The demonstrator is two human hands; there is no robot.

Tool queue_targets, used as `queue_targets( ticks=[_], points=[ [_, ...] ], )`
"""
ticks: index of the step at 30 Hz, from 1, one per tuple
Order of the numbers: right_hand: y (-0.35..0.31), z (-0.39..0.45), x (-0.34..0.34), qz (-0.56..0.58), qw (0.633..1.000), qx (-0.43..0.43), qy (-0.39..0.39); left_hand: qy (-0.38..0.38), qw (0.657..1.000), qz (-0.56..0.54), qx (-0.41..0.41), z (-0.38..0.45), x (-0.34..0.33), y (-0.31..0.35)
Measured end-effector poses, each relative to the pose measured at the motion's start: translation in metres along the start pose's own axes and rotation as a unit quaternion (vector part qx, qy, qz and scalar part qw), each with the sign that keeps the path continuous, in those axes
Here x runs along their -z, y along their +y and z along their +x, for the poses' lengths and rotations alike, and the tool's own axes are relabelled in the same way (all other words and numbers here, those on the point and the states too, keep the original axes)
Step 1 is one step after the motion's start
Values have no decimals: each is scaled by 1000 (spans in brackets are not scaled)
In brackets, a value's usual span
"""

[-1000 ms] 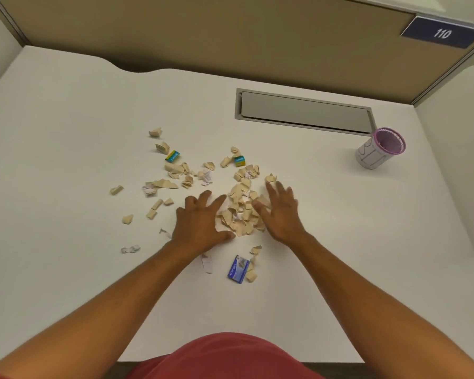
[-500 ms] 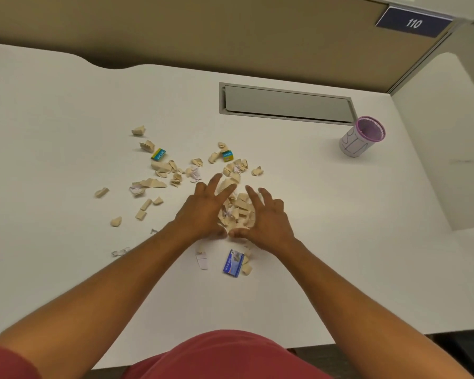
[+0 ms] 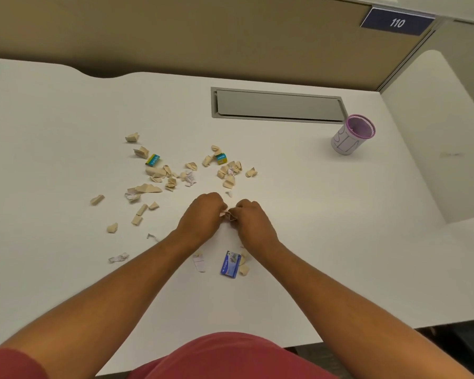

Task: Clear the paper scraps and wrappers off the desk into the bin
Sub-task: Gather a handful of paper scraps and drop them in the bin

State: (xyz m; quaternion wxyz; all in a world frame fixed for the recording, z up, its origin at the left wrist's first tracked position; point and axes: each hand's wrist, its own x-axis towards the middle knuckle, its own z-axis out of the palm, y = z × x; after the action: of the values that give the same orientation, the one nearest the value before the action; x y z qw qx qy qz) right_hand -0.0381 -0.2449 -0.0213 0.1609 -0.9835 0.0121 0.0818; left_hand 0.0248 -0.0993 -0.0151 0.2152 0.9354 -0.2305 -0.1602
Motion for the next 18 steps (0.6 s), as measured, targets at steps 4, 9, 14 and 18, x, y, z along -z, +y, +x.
queue_targets(
  ticks=[4,9,14,18],
  points=[
    [5,3,8,104,993,-65,3,41,993,-96,60,-3,1,0],
    [35,-3,22,374,909,-178,52,64,960,-236,137,0,3,8],
    [54,-3,36,634,731,-252,1,55,893,-410,179,5,4,23],
    [83,-5,54,722,643,-254,-5,18,812,-552,192,22,3,62]
  ],
)
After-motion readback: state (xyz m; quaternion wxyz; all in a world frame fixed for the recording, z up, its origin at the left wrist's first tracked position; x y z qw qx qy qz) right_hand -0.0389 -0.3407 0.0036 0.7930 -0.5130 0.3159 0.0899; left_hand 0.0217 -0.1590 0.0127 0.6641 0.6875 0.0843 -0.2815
